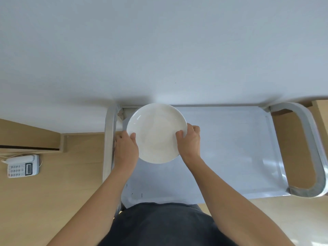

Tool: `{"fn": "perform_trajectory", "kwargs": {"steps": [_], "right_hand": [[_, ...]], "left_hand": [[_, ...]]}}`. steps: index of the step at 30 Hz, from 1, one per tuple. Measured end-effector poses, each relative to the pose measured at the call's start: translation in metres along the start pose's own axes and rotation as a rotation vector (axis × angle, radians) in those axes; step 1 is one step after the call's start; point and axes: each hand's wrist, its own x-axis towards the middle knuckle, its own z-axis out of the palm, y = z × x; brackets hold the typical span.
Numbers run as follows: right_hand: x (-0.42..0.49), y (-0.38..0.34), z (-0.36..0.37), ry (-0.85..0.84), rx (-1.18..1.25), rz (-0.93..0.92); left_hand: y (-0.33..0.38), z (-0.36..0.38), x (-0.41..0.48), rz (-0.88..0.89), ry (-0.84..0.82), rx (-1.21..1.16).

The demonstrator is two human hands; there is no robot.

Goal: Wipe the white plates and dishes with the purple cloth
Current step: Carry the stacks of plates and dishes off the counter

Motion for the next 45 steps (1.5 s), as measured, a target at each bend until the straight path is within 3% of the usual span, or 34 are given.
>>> {"fn": "perform_trajectory", "kwargs": {"steps": [8,14,18,25,29,33,39,45], "right_hand": [[0.005,0.011,0.006,0.0,0.04,-0.023],[0.002,0.012,0.005,-0.033,0.172,-0.002],[0.003,0.011,0.003,-0.07,0.179,-0.008],[0.012,0.01,-0.006,-0.196,0.152,0.014],[0.001,0.018,-0.022,-0.159,0.184,0.08],[-0.018,0.039,-0.057,-0.024,0.178,-0.022],[-0.043,0.099,-0.158,0.185,0.069,-0.106],[-0.087,0.204,-0.309,0.327,-0.105,-0.008]], "left_hand": [[0.003,0.009,0.0,0.032,0.128,0.048],[-0.001,0.015,0.0,0.048,0.193,-0.113],[0.0,0.016,0.001,0.037,0.159,-0.195],[0.004,0.008,0.003,0.047,0.066,-0.109],[0.023,-0.002,-0.01,0.269,0.125,0.04],[0.06,0.006,-0.037,0.475,0.138,0.168],[0.156,0.033,-0.102,0.868,-0.088,0.239],[0.298,0.107,-0.229,1.29,-0.205,0.427]]}}
